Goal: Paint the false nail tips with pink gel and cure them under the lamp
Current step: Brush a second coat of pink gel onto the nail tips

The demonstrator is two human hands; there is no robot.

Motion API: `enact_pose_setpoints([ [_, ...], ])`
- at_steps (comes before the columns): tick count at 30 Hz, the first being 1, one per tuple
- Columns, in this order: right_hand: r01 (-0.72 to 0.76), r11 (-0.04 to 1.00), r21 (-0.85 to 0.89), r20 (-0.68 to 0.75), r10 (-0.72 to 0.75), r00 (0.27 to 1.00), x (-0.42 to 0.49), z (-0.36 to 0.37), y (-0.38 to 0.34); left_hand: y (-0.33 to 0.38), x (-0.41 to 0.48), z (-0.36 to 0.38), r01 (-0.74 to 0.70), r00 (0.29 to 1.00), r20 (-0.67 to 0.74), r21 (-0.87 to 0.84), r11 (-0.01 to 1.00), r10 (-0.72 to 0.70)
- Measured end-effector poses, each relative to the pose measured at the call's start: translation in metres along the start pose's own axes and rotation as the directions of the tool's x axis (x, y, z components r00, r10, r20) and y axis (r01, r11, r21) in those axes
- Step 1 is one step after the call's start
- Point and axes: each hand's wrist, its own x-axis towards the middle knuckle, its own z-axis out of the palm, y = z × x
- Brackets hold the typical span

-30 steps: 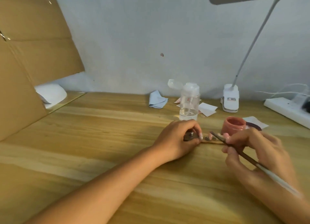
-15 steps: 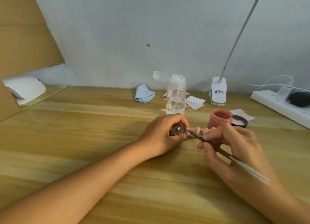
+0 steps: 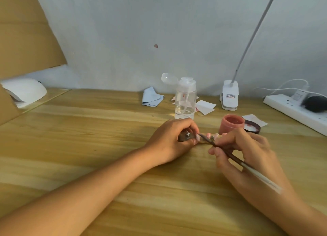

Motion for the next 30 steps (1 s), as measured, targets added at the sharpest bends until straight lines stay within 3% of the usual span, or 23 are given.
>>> enact_pose_setpoints([
  [30, -0.002, 0.999, 0.041, 0.017, 0.002, 1.000, -0.0004, -0.0024, 0.0018, -0.0013, 0.0002, 0.0004, -0.021, 1.000, -0.001, -0.002, 1.000, 0.021],
])
